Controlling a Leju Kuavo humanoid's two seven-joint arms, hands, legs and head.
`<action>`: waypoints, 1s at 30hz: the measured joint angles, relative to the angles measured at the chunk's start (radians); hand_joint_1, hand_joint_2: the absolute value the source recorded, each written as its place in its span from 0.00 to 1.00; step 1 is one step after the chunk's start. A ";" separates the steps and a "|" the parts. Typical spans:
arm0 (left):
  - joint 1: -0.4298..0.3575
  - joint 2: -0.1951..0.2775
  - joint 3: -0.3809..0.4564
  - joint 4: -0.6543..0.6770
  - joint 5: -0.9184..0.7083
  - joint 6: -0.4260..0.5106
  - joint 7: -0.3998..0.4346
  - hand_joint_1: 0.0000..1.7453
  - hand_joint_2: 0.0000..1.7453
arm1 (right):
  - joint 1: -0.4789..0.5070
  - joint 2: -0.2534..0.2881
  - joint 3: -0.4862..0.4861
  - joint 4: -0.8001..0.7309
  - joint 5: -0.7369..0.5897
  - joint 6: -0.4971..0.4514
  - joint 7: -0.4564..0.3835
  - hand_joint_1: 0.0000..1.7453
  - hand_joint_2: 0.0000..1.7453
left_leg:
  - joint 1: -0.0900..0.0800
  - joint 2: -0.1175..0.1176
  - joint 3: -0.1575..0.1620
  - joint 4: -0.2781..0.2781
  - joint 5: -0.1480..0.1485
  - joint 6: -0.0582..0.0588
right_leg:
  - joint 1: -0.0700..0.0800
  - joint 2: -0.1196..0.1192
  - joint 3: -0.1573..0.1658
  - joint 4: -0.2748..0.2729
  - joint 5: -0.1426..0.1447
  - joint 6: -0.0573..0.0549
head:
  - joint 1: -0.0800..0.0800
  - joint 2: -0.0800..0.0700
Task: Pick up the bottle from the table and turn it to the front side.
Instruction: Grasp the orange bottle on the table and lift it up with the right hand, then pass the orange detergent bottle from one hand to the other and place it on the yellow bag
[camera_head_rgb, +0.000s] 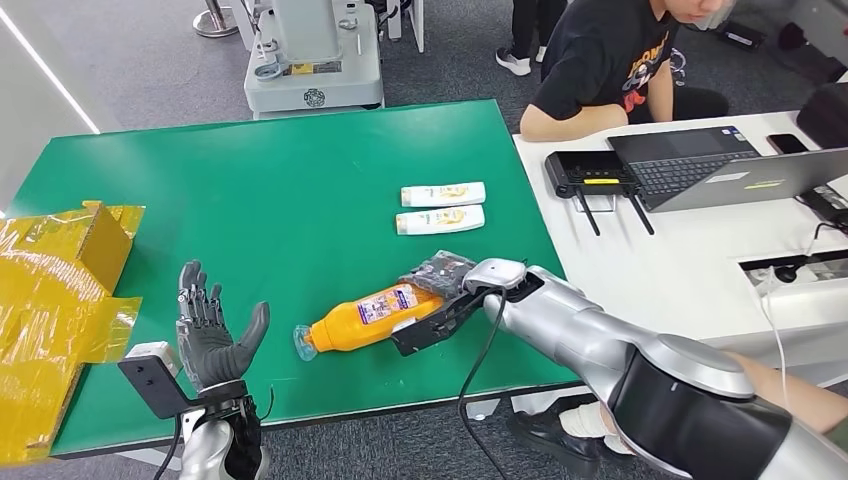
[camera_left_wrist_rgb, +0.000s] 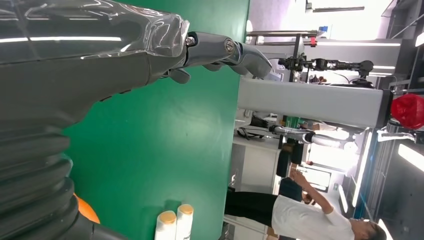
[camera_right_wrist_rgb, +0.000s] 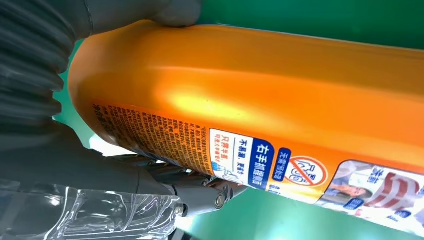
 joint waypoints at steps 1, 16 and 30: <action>0.000 0.000 0.000 0.000 0.000 0.003 0.000 0.00 1.00 | 0.009 0.001 -0.005 -0.004 -0.004 -0.030 -0.004 1.00 1.00 | 0.000 0.000 0.000 0.000 0.000 0.000 | 0.000 0.000 0.000 0.000 0.000 0.000 | 0.000 0.000; -0.043 0.044 0.041 0.001 -0.107 0.091 -0.001 0.00 1.00 | 0.171 0.054 -0.240 -0.135 -0.058 -0.366 -0.082 1.00 1.00 | 0.000 -0.001 -0.001 0.000 0.000 0.000 | 0.000 -0.001 -0.001 0.000 -0.001 0.000 | 0.000 0.000; -0.074 0.096 0.101 0.012 -0.090 0.096 0.007 0.00 1.00 | 0.430 0.140 -0.532 -0.419 -0.064 -0.522 -0.215 1.00 1.00 | 0.000 -0.001 -0.002 -0.001 -0.001 -0.001 | 0.000 -0.001 -0.002 0.000 -0.002 -0.002 | 0.000 0.000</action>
